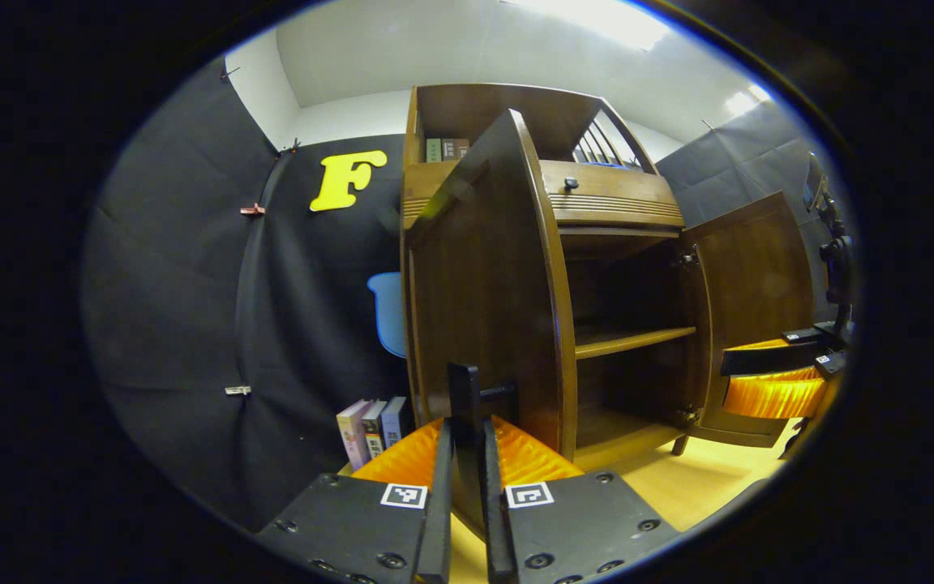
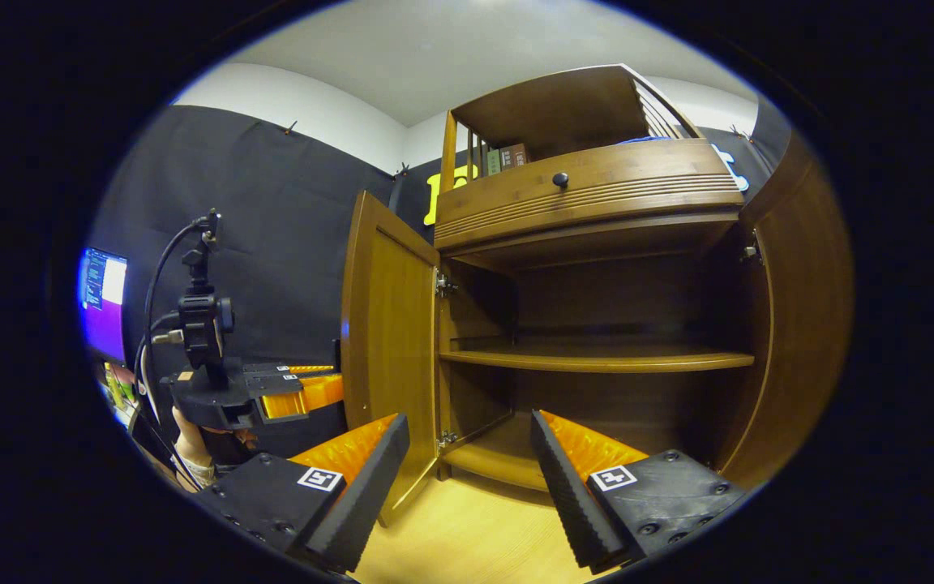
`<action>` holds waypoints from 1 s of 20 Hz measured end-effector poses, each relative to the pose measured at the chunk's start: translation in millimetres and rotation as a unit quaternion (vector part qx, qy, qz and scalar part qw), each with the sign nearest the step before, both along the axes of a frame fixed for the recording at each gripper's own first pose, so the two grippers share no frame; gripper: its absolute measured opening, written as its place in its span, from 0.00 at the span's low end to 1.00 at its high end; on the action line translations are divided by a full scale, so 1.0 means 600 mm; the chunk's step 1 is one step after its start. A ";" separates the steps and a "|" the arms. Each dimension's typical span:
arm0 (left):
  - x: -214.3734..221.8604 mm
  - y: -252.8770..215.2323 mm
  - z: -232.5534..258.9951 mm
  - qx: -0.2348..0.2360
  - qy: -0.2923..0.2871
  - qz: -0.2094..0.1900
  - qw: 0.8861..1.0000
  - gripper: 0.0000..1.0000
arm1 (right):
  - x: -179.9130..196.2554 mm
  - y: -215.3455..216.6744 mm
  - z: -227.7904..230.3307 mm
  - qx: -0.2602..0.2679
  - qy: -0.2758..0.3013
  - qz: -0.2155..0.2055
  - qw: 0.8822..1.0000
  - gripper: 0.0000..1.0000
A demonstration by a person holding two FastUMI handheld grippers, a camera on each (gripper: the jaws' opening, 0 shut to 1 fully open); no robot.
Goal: Open the right door of the double-door shoe cabinet with the right hand, and open the left door with the left hand.
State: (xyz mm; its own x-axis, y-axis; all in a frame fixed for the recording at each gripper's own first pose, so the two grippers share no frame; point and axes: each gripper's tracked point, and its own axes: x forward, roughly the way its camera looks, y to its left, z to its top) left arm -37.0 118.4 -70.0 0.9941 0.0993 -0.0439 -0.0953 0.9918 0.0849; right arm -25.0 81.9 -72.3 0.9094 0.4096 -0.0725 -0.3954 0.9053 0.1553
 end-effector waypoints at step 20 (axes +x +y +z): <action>-0.145 0.014 0.057 -0.030 -0.029 0.035 0.998 0.15 | -0.010 0.031 -0.004 0.005 0.014 -0.005 1.000 0.95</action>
State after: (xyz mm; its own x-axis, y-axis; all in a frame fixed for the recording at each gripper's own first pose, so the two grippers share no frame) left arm -124.0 126.6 -35.8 0.9858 0.1680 0.0055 -0.1681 0.9856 0.0169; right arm -30.9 100.6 -74.4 0.9115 0.4006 -0.0936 -0.3809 0.9078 0.1758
